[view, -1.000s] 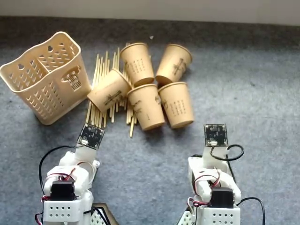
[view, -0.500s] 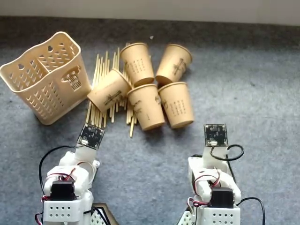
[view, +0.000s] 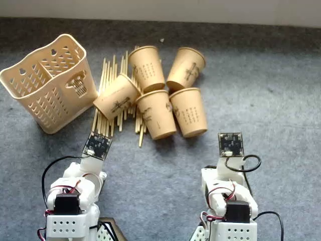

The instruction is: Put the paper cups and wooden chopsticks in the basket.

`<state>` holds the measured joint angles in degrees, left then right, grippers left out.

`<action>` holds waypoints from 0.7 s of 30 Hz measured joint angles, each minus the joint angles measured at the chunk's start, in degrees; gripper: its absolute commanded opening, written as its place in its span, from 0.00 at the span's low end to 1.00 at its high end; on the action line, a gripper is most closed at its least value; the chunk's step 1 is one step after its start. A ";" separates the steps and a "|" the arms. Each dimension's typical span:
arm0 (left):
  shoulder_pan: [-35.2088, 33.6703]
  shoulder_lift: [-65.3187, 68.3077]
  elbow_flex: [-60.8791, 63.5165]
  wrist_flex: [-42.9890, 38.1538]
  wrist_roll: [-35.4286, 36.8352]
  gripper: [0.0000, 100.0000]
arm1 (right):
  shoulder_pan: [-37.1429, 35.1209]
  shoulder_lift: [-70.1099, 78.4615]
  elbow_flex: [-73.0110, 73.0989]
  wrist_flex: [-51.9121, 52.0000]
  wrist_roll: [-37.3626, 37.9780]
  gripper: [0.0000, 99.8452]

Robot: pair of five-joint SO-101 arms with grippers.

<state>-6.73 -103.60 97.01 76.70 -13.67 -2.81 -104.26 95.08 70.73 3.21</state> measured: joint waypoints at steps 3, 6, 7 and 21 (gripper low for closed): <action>0.00 0.00 0.00 0.00 0.00 0.09 | 0.00 0.00 0.00 0.00 0.00 0.01; 0.00 0.00 0.00 0.00 0.00 0.09 | 0.00 0.00 0.00 0.00 0.00 0.01; 0.00 0.00 0.00 0.00 0.00 0.09 | 0.00 0.00 0.00 0.00 0.00 0.01; -2.81 0.26 -0.53 -5.27 -6.95 0.09 | 0.26 0.00 0.00 -9.05 15.74 0.01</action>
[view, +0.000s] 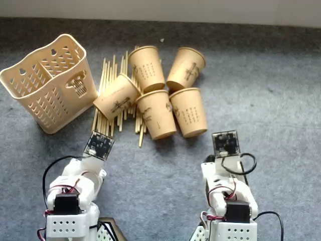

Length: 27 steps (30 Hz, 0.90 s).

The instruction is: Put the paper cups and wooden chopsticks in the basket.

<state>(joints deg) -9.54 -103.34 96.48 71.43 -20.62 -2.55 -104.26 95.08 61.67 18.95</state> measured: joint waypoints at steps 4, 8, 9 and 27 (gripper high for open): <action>-8.35 0.00 -1.41 -7.91 -3.96 0.09 | 0.00 0.00 -0.88 -0.70 8.26 0.01; -12.57 0.09 -8.00 -7.38 -3.96 0.09 | 0.09 0.00 -5.45 0.53 7.12 0.01; -12.57 0.09 -10.29 -6.15 -4.04 0.09 | 0.00 0.00 -7.47 1.93 7.03 0.01; -7.21 20.75 -46.51 6.95 -4.13 0.10 | 0.00 33.49 -40.18 11.52 5.98 0.01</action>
<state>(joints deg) -16.75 -82.59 49.98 78.37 -24.75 -2.55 -70.77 54.90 73.19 24.92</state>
